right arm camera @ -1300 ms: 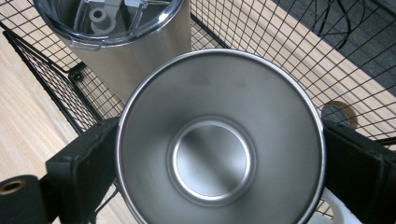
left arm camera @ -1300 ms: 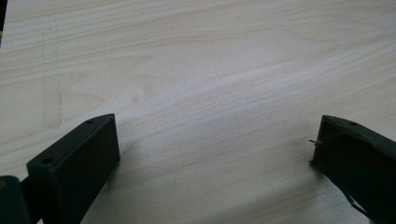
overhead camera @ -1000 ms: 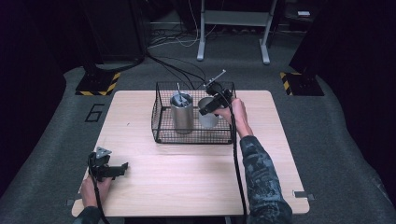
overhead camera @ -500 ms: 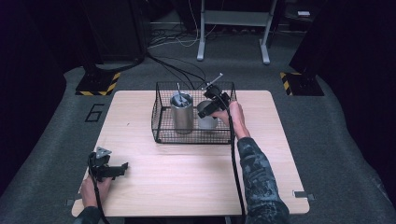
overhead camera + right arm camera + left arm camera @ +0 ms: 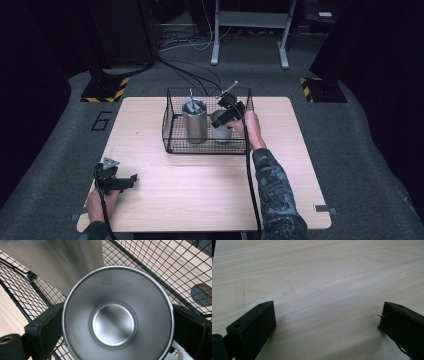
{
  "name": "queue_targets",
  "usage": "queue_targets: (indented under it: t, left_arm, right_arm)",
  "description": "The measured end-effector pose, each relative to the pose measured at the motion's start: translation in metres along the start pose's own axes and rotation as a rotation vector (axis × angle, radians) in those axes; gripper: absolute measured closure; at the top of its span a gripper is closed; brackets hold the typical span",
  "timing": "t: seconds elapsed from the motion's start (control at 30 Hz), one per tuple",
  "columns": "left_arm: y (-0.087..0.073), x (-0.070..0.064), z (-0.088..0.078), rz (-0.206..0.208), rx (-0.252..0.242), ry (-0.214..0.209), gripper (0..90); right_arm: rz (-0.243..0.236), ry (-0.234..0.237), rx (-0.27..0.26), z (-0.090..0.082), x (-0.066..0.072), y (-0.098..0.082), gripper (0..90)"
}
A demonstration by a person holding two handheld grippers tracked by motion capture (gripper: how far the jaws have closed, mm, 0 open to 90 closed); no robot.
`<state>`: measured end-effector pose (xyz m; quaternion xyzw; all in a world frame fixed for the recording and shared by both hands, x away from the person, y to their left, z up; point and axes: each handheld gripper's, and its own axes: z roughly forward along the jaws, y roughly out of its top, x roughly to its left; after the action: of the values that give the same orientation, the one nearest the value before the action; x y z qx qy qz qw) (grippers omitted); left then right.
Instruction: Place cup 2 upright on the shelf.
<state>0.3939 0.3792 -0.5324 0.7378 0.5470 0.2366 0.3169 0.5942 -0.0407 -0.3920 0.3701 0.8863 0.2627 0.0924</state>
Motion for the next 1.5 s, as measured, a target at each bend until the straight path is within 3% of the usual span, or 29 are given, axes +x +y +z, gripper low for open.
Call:
queue_targets:
  t: [1.5]
  left_arm:
    - [0.000,0.000,0.000,0.000,0.000,0.000,0.3]
  right_arm:
    - [0.027,0.000,0.076,0.020,0.002,-0.004,4.9]
